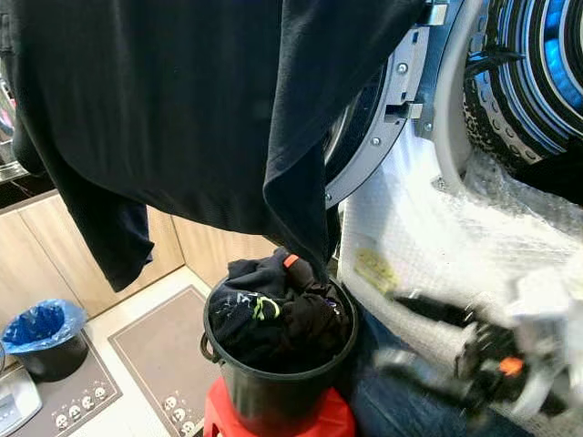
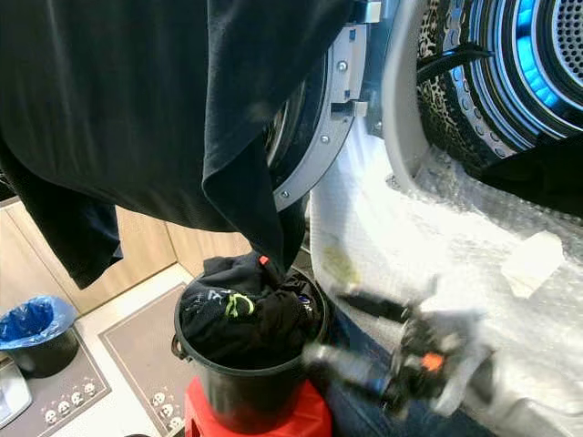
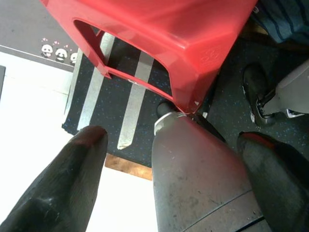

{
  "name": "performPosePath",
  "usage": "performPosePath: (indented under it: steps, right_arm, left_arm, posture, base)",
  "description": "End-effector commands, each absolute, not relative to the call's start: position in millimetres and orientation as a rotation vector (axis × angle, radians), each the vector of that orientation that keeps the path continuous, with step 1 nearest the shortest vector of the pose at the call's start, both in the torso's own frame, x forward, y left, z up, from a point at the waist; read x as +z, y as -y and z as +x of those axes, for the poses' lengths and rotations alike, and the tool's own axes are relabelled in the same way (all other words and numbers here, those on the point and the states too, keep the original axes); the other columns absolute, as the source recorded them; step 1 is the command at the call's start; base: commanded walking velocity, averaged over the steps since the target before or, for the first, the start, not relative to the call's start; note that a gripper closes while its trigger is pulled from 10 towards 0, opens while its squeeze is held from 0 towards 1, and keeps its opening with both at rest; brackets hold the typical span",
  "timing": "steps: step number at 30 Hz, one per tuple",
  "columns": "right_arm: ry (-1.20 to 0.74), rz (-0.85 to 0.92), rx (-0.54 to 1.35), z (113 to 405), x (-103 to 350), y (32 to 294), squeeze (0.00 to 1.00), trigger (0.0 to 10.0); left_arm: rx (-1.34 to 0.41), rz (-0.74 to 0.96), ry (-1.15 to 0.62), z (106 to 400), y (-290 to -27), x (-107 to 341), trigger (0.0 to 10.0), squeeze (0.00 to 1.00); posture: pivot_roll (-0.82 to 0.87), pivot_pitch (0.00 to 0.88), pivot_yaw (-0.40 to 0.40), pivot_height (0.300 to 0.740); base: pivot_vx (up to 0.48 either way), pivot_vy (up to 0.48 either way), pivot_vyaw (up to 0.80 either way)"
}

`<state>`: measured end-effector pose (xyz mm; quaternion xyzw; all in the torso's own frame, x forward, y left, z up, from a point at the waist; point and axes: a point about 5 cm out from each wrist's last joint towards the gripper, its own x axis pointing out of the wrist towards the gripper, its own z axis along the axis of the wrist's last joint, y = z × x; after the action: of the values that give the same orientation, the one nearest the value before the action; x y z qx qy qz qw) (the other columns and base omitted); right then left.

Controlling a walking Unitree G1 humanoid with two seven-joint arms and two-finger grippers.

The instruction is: Clothes washing

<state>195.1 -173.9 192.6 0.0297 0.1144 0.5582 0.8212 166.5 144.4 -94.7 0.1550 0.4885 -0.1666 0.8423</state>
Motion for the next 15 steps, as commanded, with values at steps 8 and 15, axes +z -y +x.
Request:
performPosePath:
  steps: [8,15]
  right_arm:
    - [-0.352,-0.042,1.122,211.2,158.2,168.1,0.0,10.0]
    - [-0.415,-0.124,0.89,241.9,122.5,170.3,0.0,10.0]
  left_arm:
    - [-0.34,0.331,-1.068,159.0,-148.0,-98.1,10.0,0.0]
    - [-0.333,0.323,-1.077,155.9,-148.5,-99.3,10.0,0.0]
  posture:
    - [-0.13,0.0,0.006,0.74]
    - [-0.11,0.0,-0.003,0.74]
  base:
    - [0.0,0.0,0.0]
    - [0.0,0.0,0.0]
